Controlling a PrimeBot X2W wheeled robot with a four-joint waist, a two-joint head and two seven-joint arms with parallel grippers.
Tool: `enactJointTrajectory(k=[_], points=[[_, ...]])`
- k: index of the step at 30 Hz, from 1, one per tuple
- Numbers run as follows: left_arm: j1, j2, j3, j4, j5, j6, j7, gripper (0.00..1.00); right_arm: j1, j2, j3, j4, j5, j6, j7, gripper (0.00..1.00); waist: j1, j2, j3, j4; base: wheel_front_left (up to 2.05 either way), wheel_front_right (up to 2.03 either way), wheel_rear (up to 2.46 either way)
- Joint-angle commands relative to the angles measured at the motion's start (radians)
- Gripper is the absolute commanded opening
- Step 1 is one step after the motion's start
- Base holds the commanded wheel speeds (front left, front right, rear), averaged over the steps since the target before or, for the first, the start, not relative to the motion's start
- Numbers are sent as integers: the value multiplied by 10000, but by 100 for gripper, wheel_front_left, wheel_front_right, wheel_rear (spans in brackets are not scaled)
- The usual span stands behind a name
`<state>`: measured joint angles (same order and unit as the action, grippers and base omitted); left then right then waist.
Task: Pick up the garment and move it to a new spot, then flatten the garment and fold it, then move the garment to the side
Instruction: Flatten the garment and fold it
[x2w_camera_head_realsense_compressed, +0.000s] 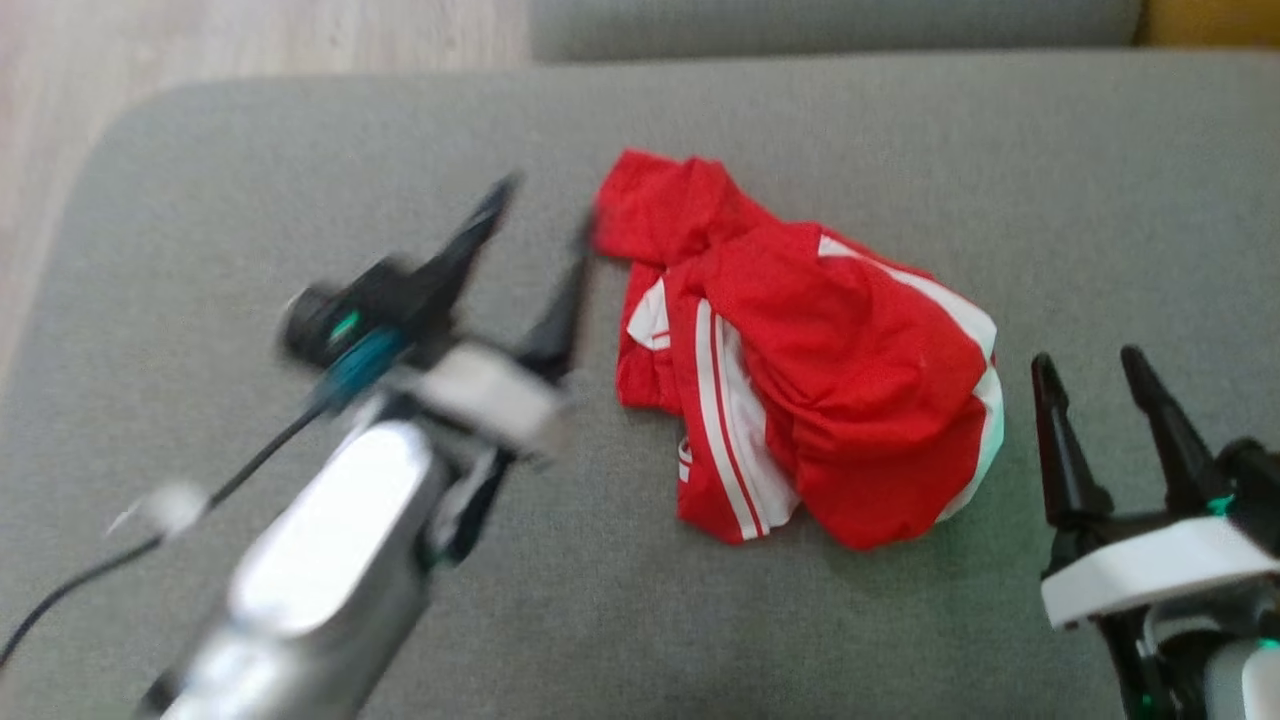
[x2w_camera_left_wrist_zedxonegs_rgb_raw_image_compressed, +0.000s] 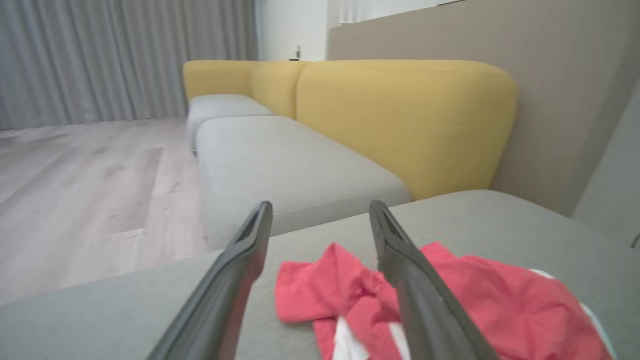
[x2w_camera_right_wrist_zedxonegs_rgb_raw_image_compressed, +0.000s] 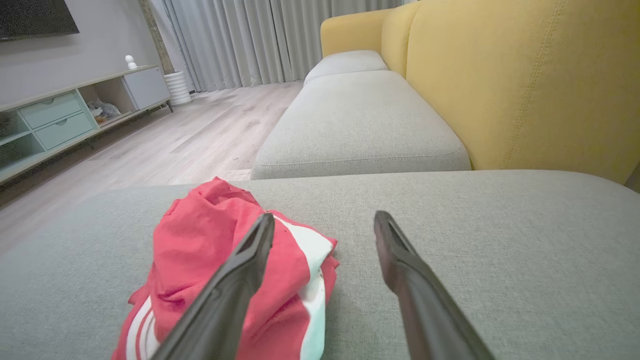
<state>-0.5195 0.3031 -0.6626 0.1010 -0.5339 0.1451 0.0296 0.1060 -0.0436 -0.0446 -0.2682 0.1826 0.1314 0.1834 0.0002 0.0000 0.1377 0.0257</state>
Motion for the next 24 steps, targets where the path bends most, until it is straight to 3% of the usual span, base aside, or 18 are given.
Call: enactJointTrajectory(k=[1, 6, 10, 17, 24], points=[[-1109, -365, 33, 77, 85, -288, 259, 100, -510, -66, 157, -406, -85, -7, -88, 100, -2, 0, 655, -221, 0, 0, 0], [-2503, -1590, -874, 1438, -15, -1116, 1064, 100, -823, -66, 156, -342, -61, -7, -206, 100, -2, 0, 1266, -443, 0, 0, 0], [-3060, -2111, -1422, 2582, -232, -1648, 1664, 100, -1004, -66, 144, -245, -33, -7, -299, 100, -2, 0, 1553, -572, 0, 0, 0], [-3483, -2424, -2079, 3771, -724, -2125, 2601, 100, -1187, -66, 133, -88, 20, -7, -426, 100, -2, 0, 1732, -631, 0, 0, 0], [-3776, -2497, -2760, 4282, -1356, -2424, 4198, 100, -1269, -66, 141, 89, 84, -7, -541, 100, -2, 0, 1723, -595, 0, 0, 0]])
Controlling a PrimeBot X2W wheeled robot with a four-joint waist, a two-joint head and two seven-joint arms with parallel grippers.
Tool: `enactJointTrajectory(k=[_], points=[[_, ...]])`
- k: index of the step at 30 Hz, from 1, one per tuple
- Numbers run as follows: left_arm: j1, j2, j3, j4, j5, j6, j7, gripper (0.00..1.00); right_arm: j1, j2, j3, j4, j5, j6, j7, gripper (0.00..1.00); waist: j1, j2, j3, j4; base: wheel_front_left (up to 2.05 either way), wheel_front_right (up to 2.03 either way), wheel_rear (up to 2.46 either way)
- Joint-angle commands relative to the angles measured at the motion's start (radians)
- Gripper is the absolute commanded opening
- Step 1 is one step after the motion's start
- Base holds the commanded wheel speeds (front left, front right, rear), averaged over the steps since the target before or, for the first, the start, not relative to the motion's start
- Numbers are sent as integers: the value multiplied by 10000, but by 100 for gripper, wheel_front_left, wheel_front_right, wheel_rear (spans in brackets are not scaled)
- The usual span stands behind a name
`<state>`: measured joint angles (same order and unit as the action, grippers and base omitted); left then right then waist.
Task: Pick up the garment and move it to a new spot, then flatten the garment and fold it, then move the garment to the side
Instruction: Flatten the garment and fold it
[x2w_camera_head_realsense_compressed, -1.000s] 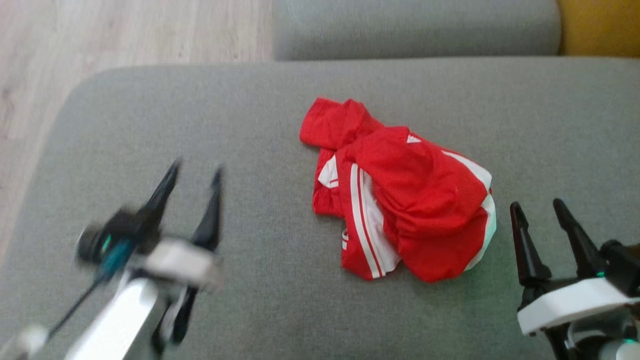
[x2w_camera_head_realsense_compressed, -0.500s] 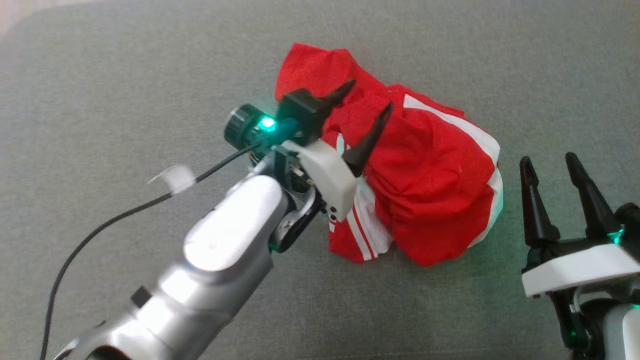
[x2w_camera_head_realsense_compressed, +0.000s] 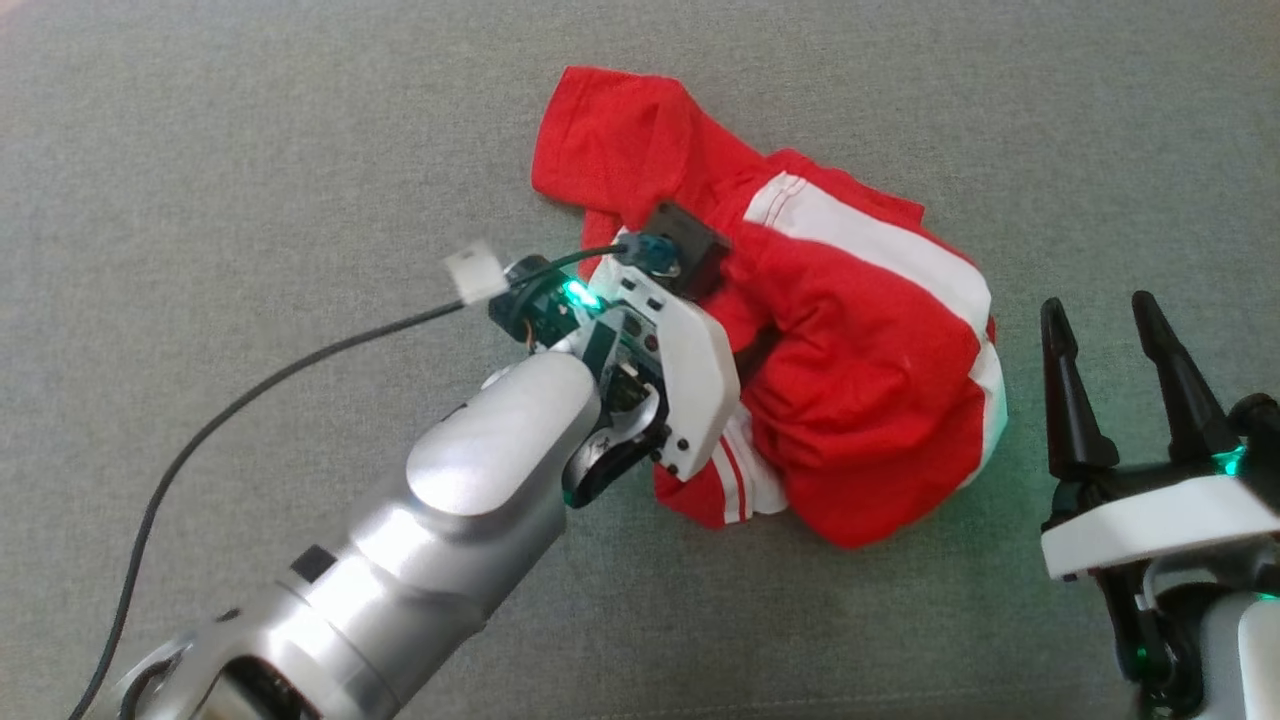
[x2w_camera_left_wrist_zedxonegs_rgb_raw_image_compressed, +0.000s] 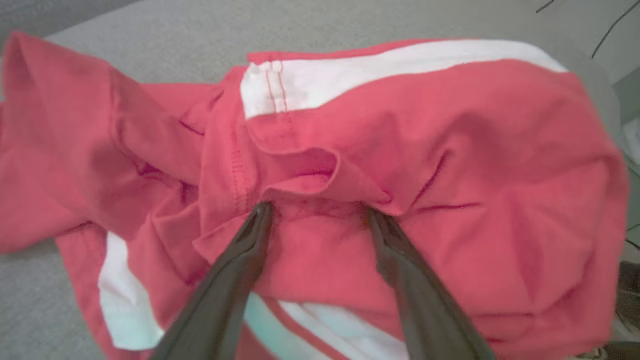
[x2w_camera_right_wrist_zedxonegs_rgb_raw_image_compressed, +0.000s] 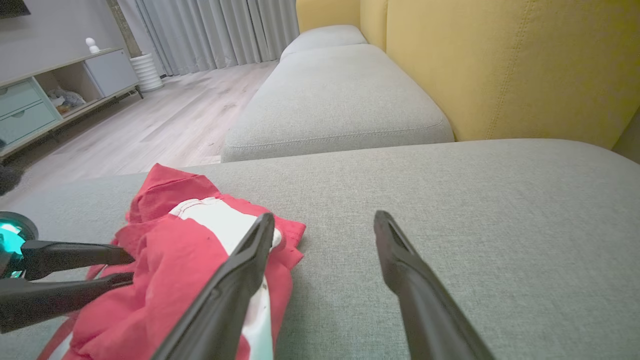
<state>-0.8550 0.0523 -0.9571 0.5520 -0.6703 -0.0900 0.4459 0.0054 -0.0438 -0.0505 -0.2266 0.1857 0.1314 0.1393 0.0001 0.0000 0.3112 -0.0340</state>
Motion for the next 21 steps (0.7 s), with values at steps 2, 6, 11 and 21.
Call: enactJointTrajectory(k=[2, 6, 11, 21], points=[[-487, 8, 49, -242, -109, -134, 343, 51, -271, -64, 226, -276, 78, -7, -128, 100, -1, 0, -35, 2, 0, 0, 0], [-702, 62, 18, -441, 55, -149, -1, 0, -289, -64, 258, -206, 148, -7, -174, 100, -1, 0, -57, -7, 0, 0, 0], [-831, 201, 102, -649, 287, -41, -587, 0, -287, -64, 177, -145, 159, -7, -214, 100, -1, 0, -167, 6, 0, 0, 0], [-1160, 571, 1204, -2109, 990, 1063, -3314, 0, -60, -64, 47, -75, 225, -7, -170, 100, -1, 0, -780, 308, 0, 0, 0]])
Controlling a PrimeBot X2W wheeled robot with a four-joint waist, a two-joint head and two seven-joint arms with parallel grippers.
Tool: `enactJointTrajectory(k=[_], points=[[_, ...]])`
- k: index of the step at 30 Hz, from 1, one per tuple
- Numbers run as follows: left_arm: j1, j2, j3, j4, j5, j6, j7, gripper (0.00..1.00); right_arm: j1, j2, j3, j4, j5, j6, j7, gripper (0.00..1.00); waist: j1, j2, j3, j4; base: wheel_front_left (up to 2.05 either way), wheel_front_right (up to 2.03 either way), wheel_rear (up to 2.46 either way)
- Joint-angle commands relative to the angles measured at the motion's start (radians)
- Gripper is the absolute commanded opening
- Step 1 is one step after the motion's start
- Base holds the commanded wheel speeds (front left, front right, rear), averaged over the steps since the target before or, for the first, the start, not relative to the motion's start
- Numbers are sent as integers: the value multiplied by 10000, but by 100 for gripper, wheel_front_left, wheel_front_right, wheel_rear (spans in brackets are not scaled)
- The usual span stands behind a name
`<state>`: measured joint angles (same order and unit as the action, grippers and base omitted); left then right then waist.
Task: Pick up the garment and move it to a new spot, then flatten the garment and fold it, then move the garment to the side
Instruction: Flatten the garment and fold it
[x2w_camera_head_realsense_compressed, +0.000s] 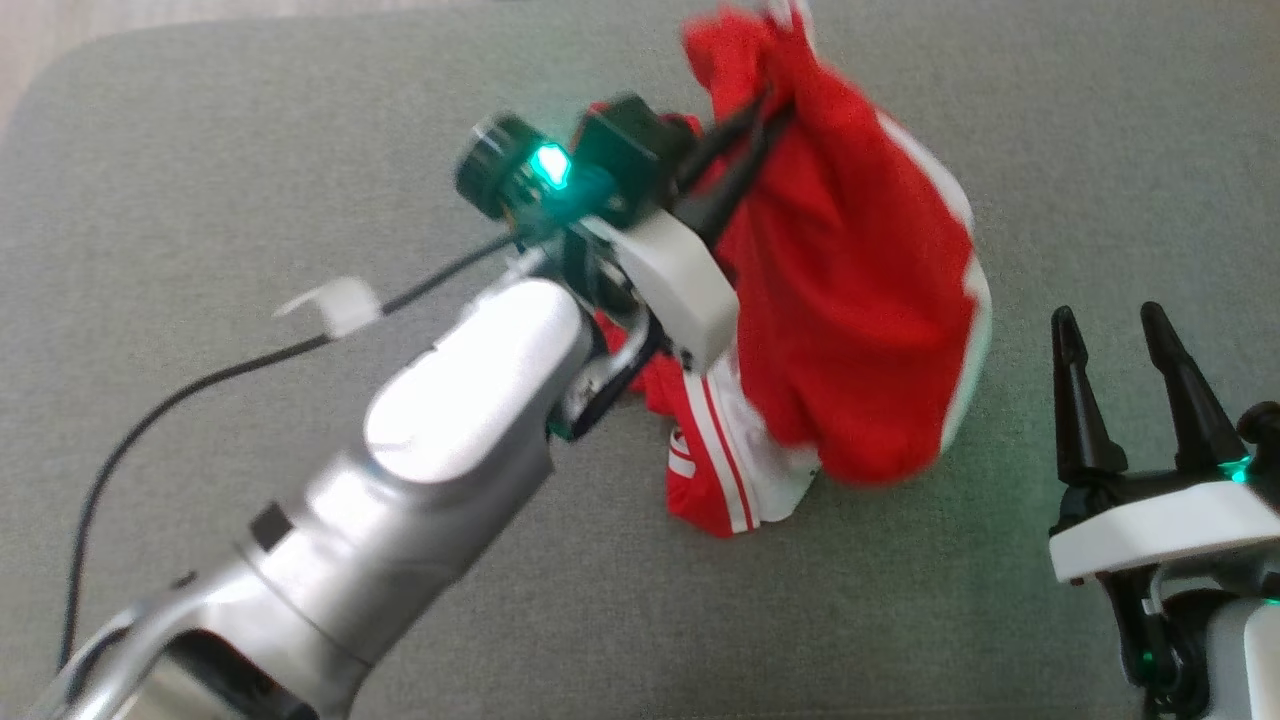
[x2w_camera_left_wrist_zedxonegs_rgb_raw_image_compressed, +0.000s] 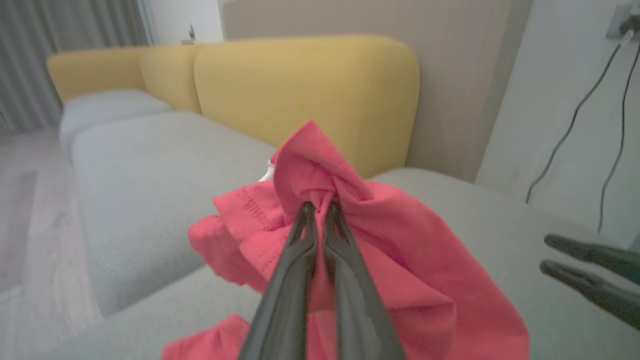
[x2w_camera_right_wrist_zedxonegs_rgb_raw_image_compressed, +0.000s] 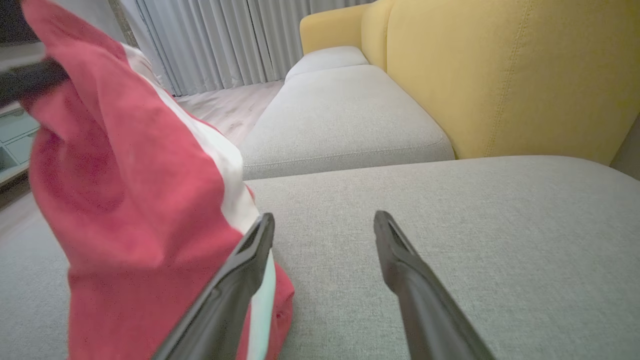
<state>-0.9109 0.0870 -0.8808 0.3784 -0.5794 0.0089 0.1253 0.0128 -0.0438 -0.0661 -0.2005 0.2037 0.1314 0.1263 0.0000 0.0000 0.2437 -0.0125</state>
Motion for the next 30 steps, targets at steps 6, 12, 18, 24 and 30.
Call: enactJointTrajectory(k=[6, 12, 18, 24, 30], points=[[-1135, 1384, 1759, -2045, 391, 943, -824, 0, 81, -64, 7, -400, 87, -7, 13, 100, 0, 0, -585, 597, 0, 0, 0], [-1309, 2848, 2946, -2920, 392, 1636, -364, 0, 307, -64, -153, -490, 125, -7, 50, 100, 0, 0, -820, 990, 0, 0, 0], [-715, 4652, 4199, -3038, 83, 2235, 339, 0, 417, -64, -207, -659, 153, -7, 127, 100, 0, 0, -751, 1362, 0, 0, 0], [909, 5587, 5189, -1649, -649, 2302, -225, 0, 286, -64, -185, -894, 23, -7, 323, 100, 0, 0, -273, 1518, 0, 0, 0], [2464, 5322, 5880, 977, -1586, 1863, -1600, 0, 28, -64, -94, -1108, -175, -7, 548, 100, 0, 0, 346, 1334, 0, 0, 0]])
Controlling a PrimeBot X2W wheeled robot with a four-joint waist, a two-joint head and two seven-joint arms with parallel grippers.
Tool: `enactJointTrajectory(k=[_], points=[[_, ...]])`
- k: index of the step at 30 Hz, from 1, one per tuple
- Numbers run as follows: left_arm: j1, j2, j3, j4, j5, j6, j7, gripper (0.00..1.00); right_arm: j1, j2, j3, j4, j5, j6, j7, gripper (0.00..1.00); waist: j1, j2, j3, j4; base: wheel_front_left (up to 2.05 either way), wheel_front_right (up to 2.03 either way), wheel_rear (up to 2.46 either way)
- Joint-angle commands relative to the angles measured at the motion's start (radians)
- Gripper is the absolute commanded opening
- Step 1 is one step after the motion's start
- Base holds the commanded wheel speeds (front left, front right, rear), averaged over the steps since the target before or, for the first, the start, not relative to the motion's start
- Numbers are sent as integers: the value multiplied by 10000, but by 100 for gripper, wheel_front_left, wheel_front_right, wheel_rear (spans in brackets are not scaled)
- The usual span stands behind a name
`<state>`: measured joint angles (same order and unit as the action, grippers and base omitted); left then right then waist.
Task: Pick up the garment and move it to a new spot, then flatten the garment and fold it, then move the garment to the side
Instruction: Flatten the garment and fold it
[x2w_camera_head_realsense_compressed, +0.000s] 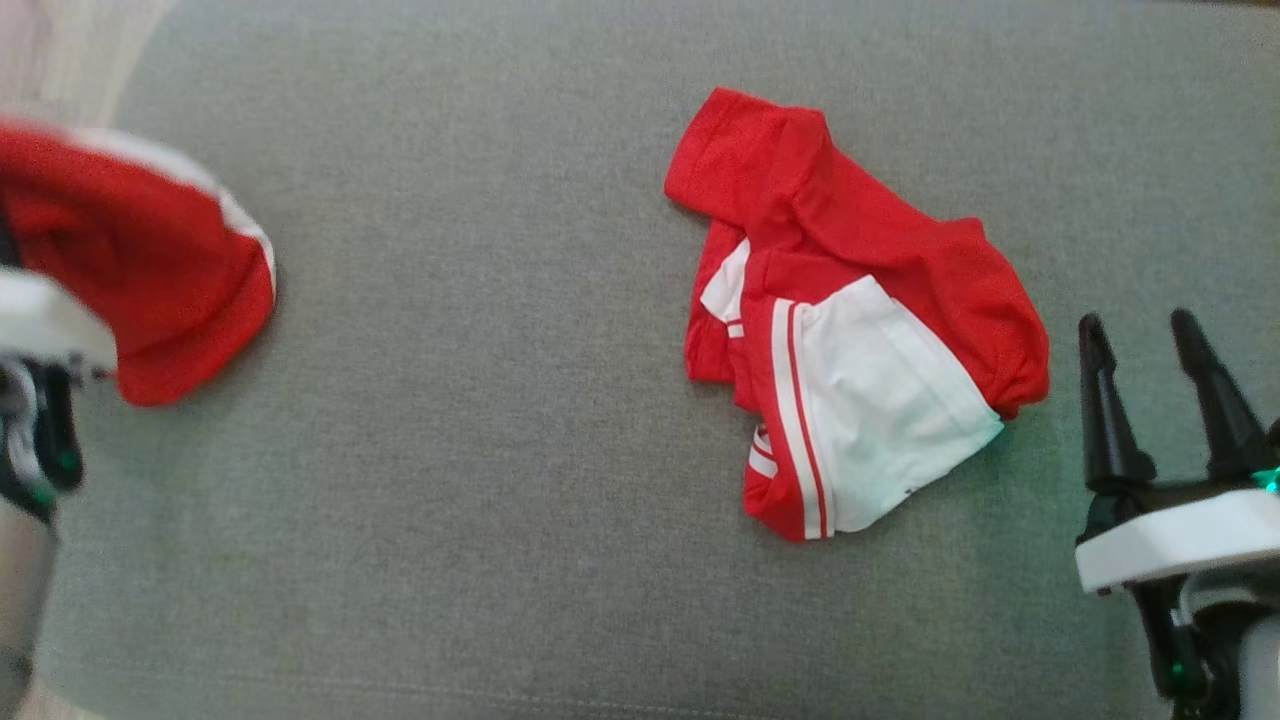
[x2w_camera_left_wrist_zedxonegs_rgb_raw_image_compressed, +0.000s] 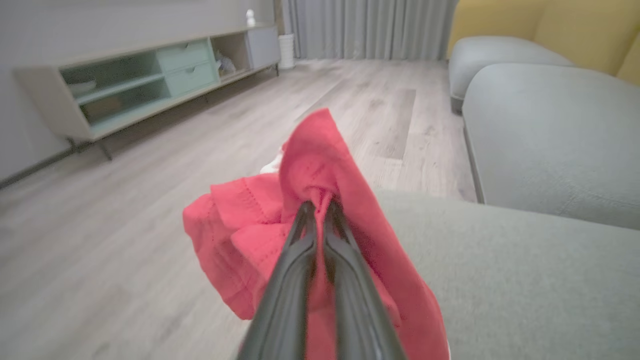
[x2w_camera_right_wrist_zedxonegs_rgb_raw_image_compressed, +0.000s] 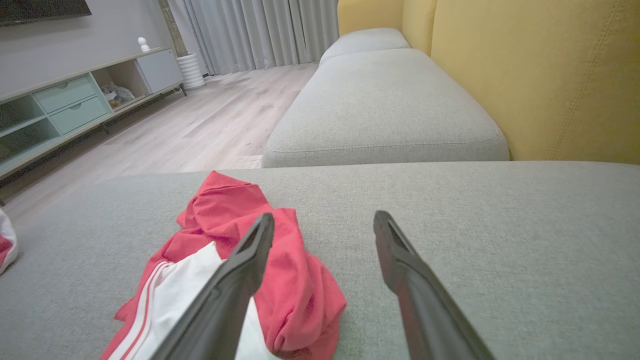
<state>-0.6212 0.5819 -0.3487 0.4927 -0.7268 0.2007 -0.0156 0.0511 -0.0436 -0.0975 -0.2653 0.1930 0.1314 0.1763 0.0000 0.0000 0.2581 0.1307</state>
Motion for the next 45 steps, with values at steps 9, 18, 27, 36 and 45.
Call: enactJointTrajectory(k=[9, 18, 27, 36, 45], points=[[370, -1009, 899, 2295, -1110, -1033, -1667, 100, -559, -66, 89, -585, -150, -7, 196, 100, 0, 0, 435, -275, 0, 0, 0], [1082, -1304, 1006, 1131, -159, -737, -2443, 100, -414, -66, 167, -357, -7, -7, 92, 100, 0, 0, -295, -343, 0, 0, 0], [2380, -903, 570, -2672, 1394, 549, -2226, 100, -243, -66, 396, -188, 77, -7, 38, 100, 0, 0, -966, -562, 0, 0, 0], [3822, -1082, -844, -5040, 2349, 1552, -1052, 100, -22, -66, 735, 89, 162, -7, -48, 100, 0, 0, -1541, -1011, 0, 0, 0], [4749, -1767, -1162, -4288, 2069, 1554, -1773, 100, 548, -66, 833, 306, 204, -7, 90, 100, 0, 0, -2232, -989, 0, 0, 0]])
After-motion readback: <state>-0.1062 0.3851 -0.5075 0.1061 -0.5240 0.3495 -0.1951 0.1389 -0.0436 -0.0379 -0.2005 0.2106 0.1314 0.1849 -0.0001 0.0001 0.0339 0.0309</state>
